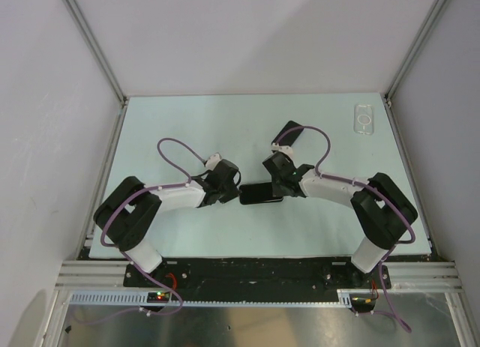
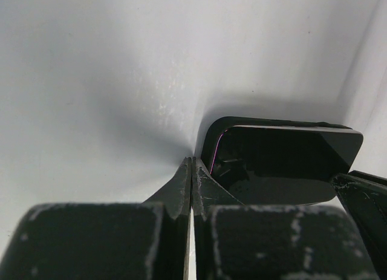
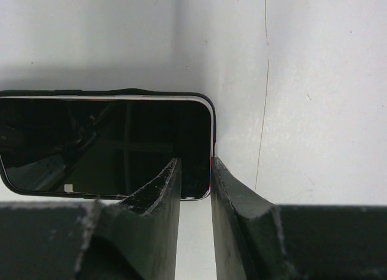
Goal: Put the phone into the phone case
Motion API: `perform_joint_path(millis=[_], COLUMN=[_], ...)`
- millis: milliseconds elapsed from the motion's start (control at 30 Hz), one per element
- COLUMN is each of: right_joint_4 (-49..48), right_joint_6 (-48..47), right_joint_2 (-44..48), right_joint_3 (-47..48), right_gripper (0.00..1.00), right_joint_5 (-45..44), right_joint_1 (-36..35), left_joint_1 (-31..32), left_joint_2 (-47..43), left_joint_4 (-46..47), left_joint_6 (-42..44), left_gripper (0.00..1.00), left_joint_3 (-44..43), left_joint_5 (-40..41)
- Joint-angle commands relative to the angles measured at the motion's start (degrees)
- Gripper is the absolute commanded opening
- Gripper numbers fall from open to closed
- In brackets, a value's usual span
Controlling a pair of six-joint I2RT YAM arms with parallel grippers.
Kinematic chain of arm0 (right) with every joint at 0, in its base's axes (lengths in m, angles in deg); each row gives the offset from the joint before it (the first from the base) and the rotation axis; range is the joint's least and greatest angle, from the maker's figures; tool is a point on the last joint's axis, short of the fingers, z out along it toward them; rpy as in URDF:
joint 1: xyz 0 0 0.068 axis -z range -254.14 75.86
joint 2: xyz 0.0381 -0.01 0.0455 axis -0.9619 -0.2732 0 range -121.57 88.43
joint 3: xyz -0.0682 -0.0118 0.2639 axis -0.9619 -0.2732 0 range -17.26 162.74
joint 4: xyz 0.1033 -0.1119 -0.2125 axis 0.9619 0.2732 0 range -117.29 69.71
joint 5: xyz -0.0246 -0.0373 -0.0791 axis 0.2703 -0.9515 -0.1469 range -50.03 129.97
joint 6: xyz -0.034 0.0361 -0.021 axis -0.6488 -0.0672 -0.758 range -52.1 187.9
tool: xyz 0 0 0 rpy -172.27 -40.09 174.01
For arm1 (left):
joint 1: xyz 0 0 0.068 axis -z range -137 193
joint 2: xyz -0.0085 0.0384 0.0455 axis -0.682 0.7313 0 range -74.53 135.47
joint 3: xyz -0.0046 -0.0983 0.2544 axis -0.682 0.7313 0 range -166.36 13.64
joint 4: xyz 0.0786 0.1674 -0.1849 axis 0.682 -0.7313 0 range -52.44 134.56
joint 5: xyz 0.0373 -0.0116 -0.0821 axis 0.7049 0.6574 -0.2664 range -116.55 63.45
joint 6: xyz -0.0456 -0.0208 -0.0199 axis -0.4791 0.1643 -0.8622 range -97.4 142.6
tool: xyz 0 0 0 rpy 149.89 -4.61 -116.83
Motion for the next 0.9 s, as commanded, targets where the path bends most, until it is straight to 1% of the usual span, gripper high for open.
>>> perform_joint_path(millis=[0, 233, 367, 433, 567, 633, 733, 867], right_joint_4=[-8.6, -10.0, -10.0, -9.5, -8.4, -8.4, -8.3, -8.1], right_joint_6=[4.4, 5.7, 5.8, 5.6, 3.9, 2.6, 0.6, -1.2], right_joint_2=[-7.7, -8.9, -7.3, -5.3, 0.6, 3.7, 7.0, 8.9], right_joint_3=[-4.6, -7.9, -8.4, -8.3, -7.4, -6.5, -3.7, 0.0], right_gripper=[0.24, 0.23, 0.25, 0.3, 0.48, 0.54, 0.57, 0.58], right_joint_5=[10.0, 9.2, 9.0, 8.8, 7.9, 7.6, 8.0, 8.9], right_joint_1=[-4.1, -4.9, -4.8, -4.3, -2.7, -1.6, 0.3, 2.2], left_joint_1=[3.7, 3.3, 3.0, 2.8, 2.0, 1.7, 1.5, 1.2], left_joint_2=[4.1, 3.5, 3.1, 2.9, 1.4, 0.0, -3.5, -7.5], left_joint_4=[5.6, 5.4, 5.1, 4.8, 3.7, 2.0, -0.3, -1.6], left_joint_6=[-3.2, -2.9, -2.4, -2.1, -0.6, 0.5, 2.5, 3.5], left_gripper=[0.0, 0.0, 0.01, 0.01, 0.01, 0.02, 0.03, 0.05], left_joint_3=[-0.5, -0.5, -0.6, -0.7, -1.0, -1.3, -1.3, 0.4], left_joint_5=[-8.1, -8.0, -7.9, -7.8, -7.3, -6.4, -4.5, -3.6])
